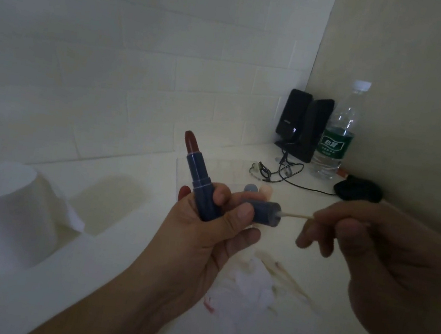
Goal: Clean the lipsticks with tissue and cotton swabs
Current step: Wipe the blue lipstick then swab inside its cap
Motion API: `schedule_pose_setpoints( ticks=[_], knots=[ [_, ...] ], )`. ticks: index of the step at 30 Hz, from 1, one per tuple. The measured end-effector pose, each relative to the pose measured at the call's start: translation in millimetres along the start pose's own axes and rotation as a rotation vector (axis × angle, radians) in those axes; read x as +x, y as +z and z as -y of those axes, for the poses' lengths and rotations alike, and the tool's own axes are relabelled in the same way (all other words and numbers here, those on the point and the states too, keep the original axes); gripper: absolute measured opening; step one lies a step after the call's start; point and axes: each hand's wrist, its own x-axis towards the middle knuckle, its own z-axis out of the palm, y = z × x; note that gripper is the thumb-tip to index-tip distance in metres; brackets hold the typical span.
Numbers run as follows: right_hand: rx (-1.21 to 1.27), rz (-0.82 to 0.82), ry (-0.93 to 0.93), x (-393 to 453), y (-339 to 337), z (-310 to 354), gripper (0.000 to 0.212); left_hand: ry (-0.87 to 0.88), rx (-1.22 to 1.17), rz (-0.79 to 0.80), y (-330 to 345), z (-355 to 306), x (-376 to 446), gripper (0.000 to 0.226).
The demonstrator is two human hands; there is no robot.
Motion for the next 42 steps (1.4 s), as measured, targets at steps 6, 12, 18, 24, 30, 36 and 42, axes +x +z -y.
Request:
schedule_pose_setpoints(
  ticks=[6, 12, 18, 24, 30, 36, 42],
  knots=[
    [-0.274, 0.036, -0.023, 1, -3, -6, 0.015, 0.045, -0.001, -0.013, -1, -2, 2, 0.024],
    [-0.525, 0.181, -0.080, 2, -5, -4, 0.020, 0.095, 0.070, -0.041, -3, -4, 5, 0.025],
    [-0.570, 0.272, -0.111, 3, 0, 6, 0.014, 0.110, 0.102, -0.042, -4, -6, 5, 0.026],
    [-0.475, 0.337, -0.063, 4, 1, 10, 0.022, 0.105, 0.098, -0.030, -6, -2, 6, 0.025],
    [-0.381, 0.381, -0.009, 2, 3, 16, 0.022, 0.117, 0.119, -0.021, -7, -2, 6, 0.026],
    [-0.443, 0.302, -0.020, 1, 3, 15, 0.021, 0.130, 0.119, -0.012, -6, -4, 6, 0.025],
    [-0.483, 0.292, -0.003, 1, -1, 9, 0.024, 0.124, 0.128, -0.025, -9, -4, 8, 0.025]
  ],
)
